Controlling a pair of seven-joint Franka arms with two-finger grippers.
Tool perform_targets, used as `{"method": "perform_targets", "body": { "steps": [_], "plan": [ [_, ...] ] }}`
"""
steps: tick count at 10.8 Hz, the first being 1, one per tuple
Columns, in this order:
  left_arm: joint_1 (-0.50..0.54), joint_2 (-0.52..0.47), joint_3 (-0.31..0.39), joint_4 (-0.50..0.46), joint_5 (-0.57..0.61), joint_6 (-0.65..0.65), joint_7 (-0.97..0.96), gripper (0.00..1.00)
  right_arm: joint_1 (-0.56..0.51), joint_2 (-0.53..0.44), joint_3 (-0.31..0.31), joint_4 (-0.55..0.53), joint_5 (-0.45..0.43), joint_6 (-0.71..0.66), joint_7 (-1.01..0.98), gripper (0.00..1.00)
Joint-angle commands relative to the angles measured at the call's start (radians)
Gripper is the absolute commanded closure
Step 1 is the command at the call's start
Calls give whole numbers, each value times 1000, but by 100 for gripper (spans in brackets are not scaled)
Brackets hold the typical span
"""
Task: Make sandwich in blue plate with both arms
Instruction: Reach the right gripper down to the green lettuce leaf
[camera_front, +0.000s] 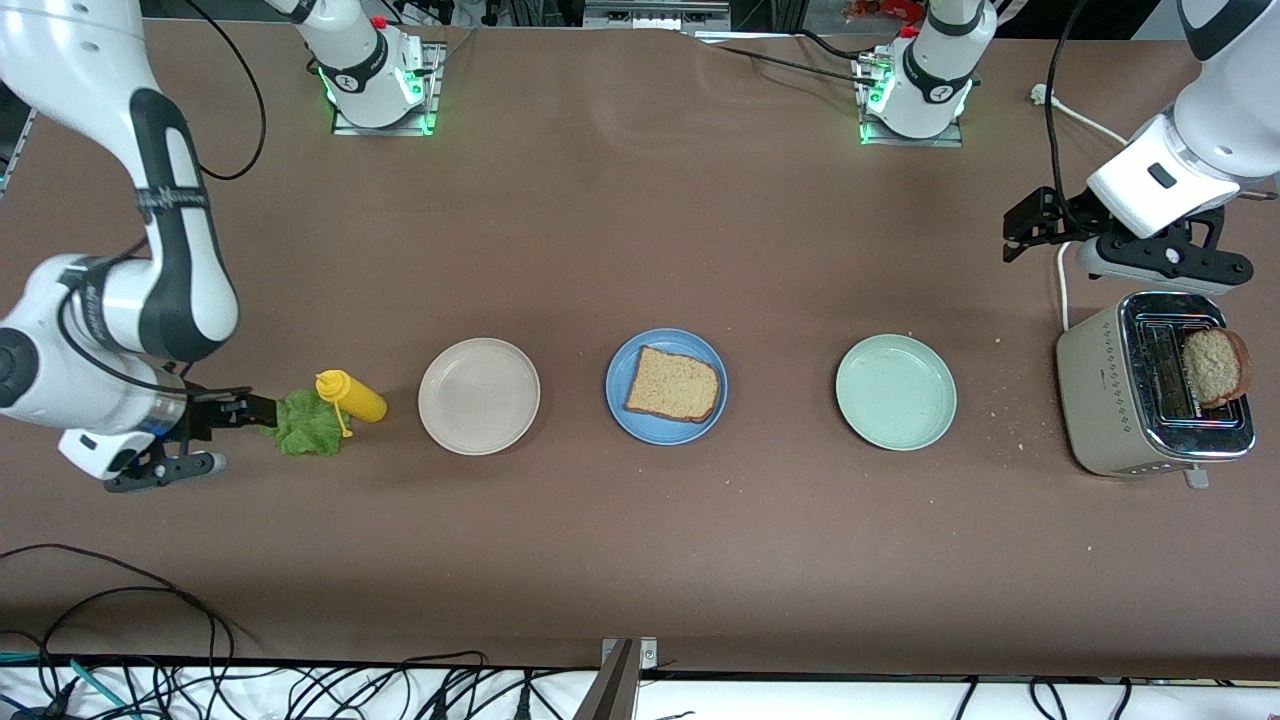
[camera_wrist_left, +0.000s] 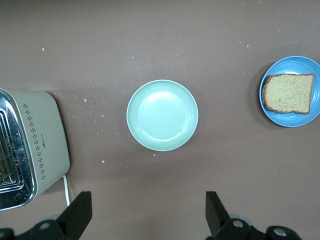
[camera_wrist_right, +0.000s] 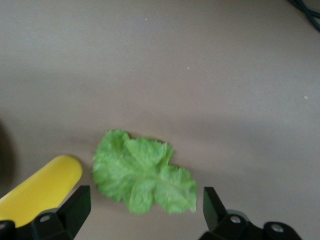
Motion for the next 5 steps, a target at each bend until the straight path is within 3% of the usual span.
{"method": "perform_targets", "body": {
  "steps": [1, 5],
  "plan": [
    [2, -8, -3, 9, -11, -16, 15, 0, -9, 108, 6, 28, 24, 118, -33, 0],
    [2, -8, -14, 9, -12, -16, 9, 0, -9, 134, 6, -28, 26, 196, -34, 0]
  ]
}}
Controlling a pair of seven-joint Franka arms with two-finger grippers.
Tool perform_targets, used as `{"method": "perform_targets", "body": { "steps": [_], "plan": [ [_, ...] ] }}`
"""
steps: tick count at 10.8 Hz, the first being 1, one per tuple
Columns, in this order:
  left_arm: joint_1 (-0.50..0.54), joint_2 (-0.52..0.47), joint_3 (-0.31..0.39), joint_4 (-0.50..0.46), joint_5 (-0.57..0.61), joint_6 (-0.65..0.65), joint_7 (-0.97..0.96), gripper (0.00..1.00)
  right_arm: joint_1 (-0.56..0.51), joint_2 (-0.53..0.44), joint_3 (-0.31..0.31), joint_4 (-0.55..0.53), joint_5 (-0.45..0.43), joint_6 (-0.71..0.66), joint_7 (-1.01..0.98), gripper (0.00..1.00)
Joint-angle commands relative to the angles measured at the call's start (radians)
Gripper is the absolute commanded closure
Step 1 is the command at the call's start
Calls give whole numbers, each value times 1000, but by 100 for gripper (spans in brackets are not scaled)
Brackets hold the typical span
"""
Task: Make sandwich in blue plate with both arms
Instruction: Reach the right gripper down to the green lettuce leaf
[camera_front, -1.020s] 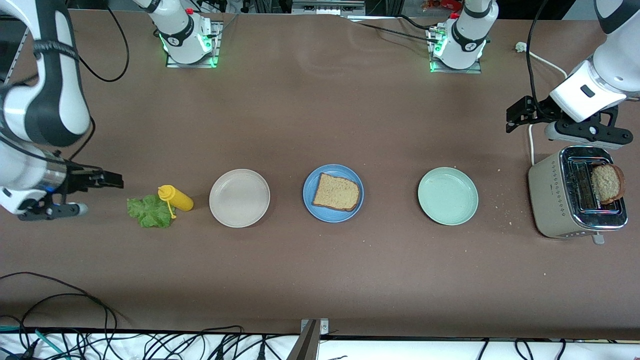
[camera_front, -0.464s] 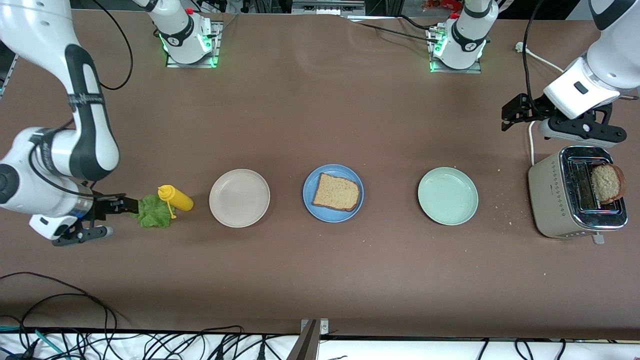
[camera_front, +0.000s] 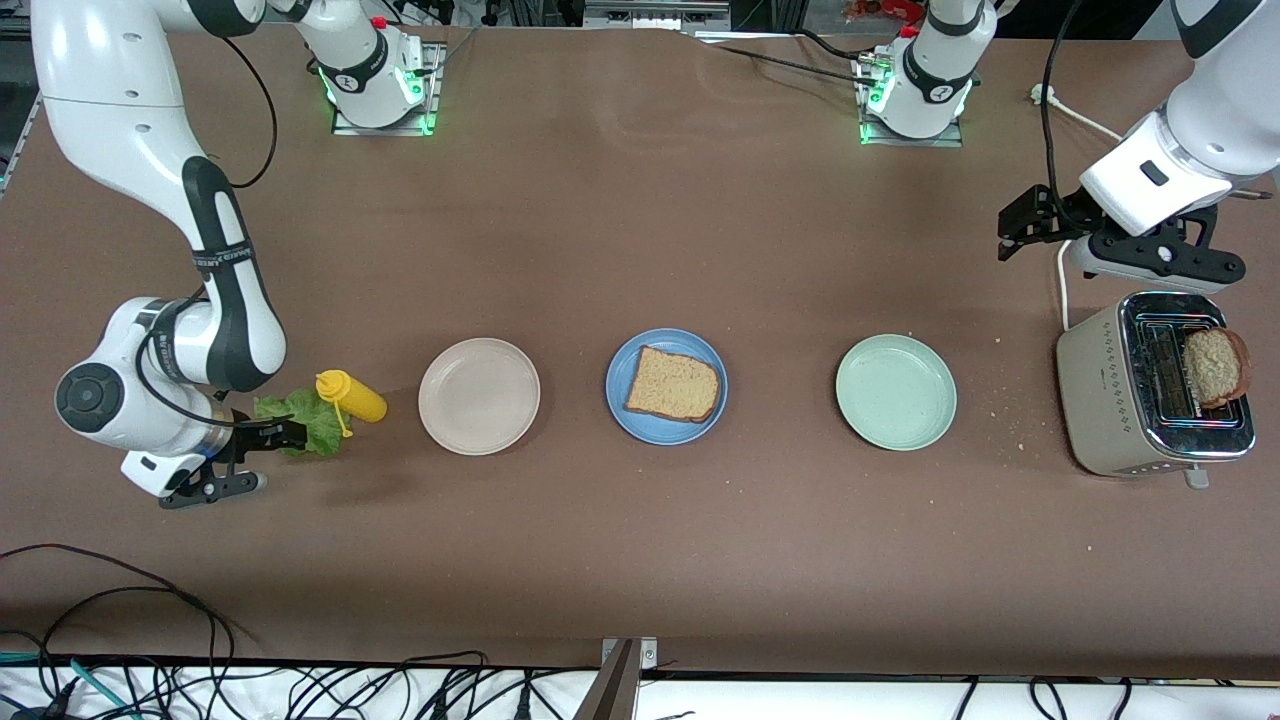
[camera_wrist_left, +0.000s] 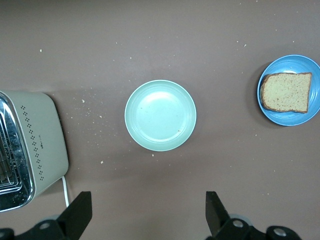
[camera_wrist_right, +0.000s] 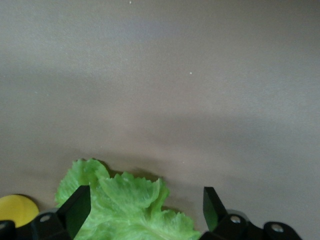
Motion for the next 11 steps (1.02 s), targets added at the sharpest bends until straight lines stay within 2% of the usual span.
{"method": "perform_targets", "body": {
  "steps": [1, 4, 5, 6, 8, 9, 11],
  "plan": [
    [3, -8, -4, 8, -12, -16, 9, 0, -9, -2, 12, -45, 22, 42, -27, 0],
    [3, -8, -7, 8, -12, -16, 9, 0, -12, -2, 18, -101, 30, 91, -27, 0],
    [3, -8, -7, 8, -12, -16, 9, 0, -14, -2, 18, -105, 30, 93, -27, 11],
    [3, -8, -7, 10, -12, -16, 9, 0, -17, -3, 20, -110, 30, 93, -29, 30],
    [3, -8, -6, 8, -12, -16, 9, 0, -26, -9, 29, -113, 30, 83, -30, 80],
    [3, -8, -6, 10, -12, -16, 9, 0, -37, -21, 52, -112, 31, 82, -32, 96],
    [3, -8, -6, 8, -12, -16, 9, 0, -37, -78, 62, -113, 30, 51, -32, 100]
  ]
}}
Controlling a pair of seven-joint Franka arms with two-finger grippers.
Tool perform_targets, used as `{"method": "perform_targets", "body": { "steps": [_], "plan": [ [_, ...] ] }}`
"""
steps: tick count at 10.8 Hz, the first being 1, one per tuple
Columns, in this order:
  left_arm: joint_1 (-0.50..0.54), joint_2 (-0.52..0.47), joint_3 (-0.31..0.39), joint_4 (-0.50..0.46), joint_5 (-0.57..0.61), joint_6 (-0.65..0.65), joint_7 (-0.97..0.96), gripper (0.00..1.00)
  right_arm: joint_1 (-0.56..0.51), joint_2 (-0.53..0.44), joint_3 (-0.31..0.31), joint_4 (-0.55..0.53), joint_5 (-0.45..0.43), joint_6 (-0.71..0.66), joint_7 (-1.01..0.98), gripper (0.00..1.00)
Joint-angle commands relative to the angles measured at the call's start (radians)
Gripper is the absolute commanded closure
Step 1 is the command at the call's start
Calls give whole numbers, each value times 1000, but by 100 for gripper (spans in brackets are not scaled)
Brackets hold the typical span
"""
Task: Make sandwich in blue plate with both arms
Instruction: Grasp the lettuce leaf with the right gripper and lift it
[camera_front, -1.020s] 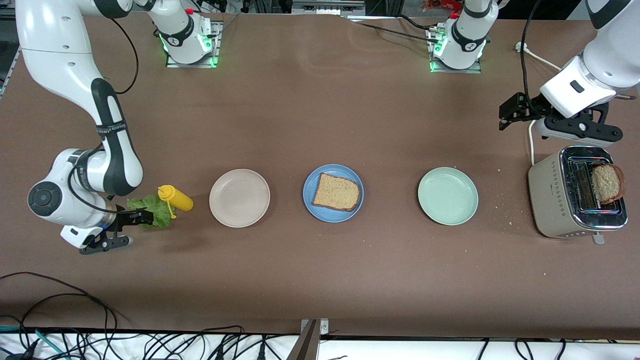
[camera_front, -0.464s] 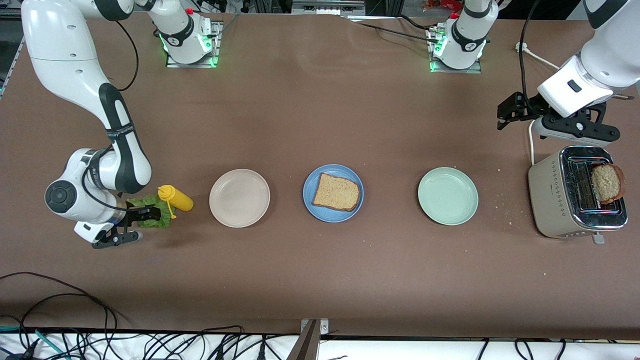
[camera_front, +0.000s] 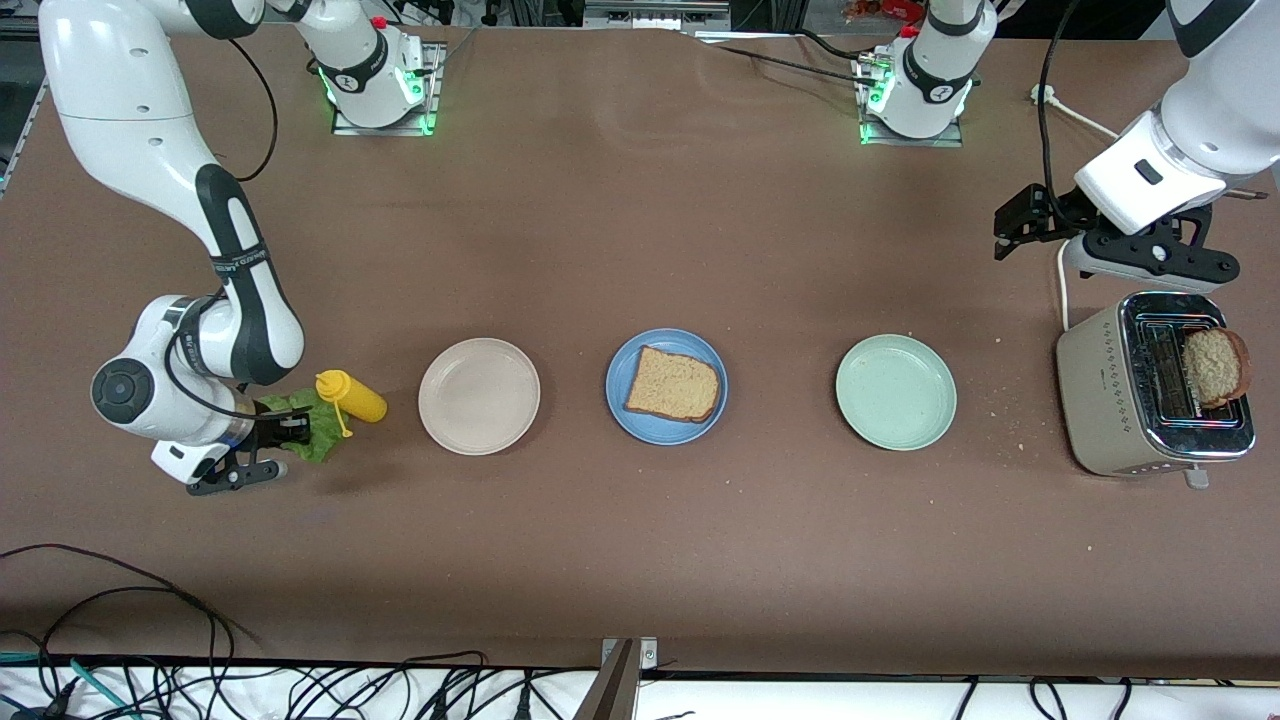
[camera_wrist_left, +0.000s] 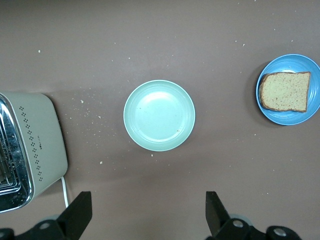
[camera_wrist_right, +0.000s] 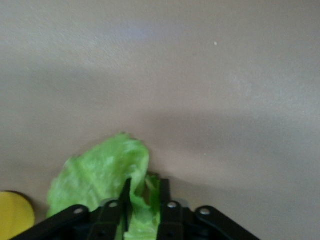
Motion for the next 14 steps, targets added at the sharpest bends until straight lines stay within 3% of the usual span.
{"method": "perform_targets", "body": {
  "steps": [1, 8, 14],
  "plan": [
    [3, -8, -1, 8, -12, -16, 9, 0, -21, -106, 46, -21, 21, -62, -25, 100],
    [3, -8, -1, 10, -12, -16, 9, 0, -21, -334, 51, -14, 19, -338, -34, 100],
    [3, -8, -1, 10, -12, -16, 9, 0, -19, -378, 54, -10, 19, -381, -30, 100]
  ]
}}
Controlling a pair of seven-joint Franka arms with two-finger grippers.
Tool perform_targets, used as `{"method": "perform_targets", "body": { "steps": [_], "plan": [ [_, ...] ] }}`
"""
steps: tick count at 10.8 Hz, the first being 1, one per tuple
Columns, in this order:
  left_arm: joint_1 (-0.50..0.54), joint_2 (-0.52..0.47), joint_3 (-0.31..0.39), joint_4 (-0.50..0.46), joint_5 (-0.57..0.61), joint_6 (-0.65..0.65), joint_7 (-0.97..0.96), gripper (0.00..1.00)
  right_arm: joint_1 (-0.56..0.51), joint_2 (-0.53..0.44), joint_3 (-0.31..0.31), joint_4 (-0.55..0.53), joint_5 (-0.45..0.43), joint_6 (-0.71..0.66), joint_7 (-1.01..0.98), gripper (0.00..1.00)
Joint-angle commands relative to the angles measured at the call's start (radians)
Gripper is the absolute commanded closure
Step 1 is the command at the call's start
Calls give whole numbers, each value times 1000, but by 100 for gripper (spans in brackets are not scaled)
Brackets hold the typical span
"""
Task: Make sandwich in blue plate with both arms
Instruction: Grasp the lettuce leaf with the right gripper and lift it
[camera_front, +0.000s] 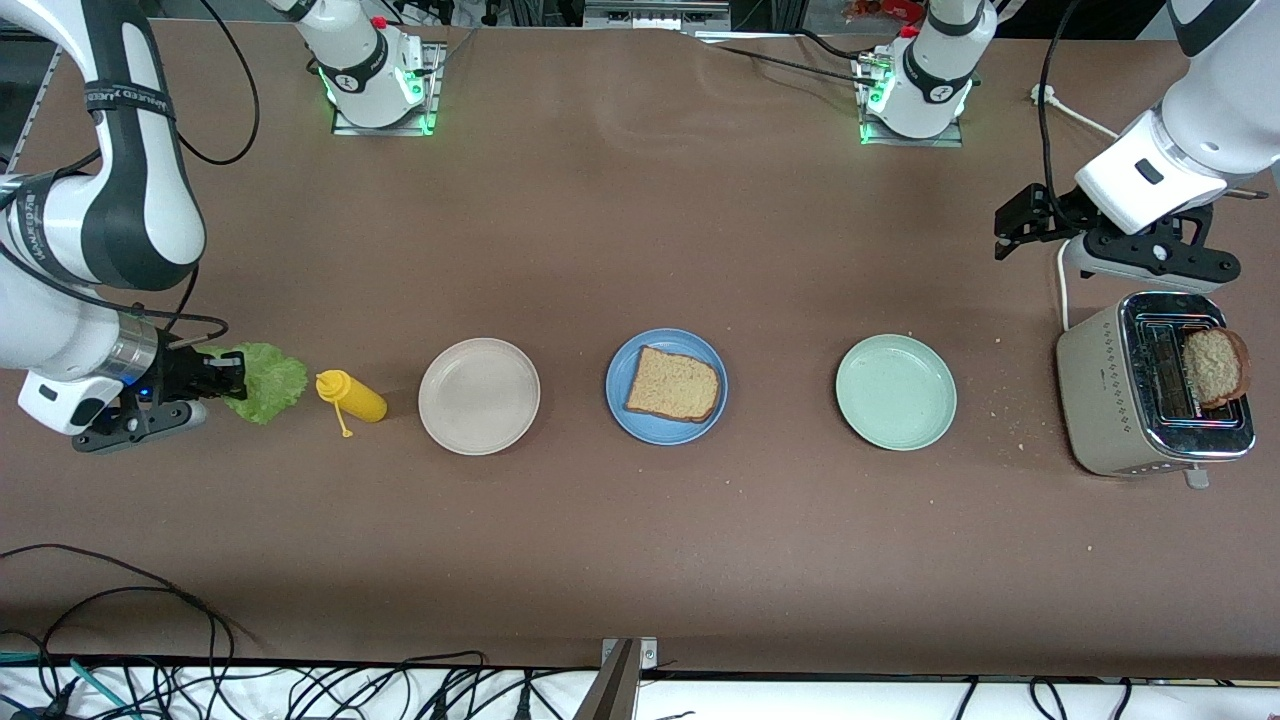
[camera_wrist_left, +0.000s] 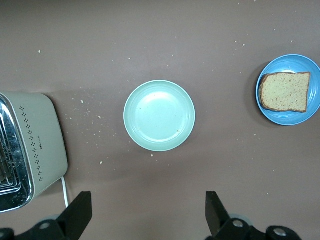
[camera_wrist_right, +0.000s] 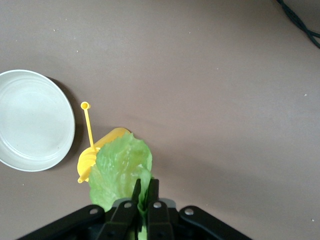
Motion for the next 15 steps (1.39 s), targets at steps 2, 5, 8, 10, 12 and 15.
{"method": "perform_targets", "body": {
  "steps": [2, 5, 8, 10, 12, 15],
  "plan": [
    [2, -7, -1, 9, -12, -16, 9, 0, -13, -18, 12, -4, 20, -31, -10, 100],
    [2, -7, -1, 9, -12, -16, 9, 0, -7, -24, 35, 11, 22, -56, 13, 100],
    [2, -7, -1, 9, -12, -16, 9, 0, 15, -26, 43, 40, 25, -106, 42, 100],
    [2, -7, -1, 9, -12, -16, 9, 0, 79, -26, 24, 72, 53, -154, 126, 100],
    [2, -7, -1, 9, -12, -16, 9, 0, 174, -20, -8, 103, 59, -174, 242, 100],
    [2, -7, -1, 9, -12, -16, 9, 0, 301, 21, -8, 141, 89, -167, 480, 100]
  ]
}}
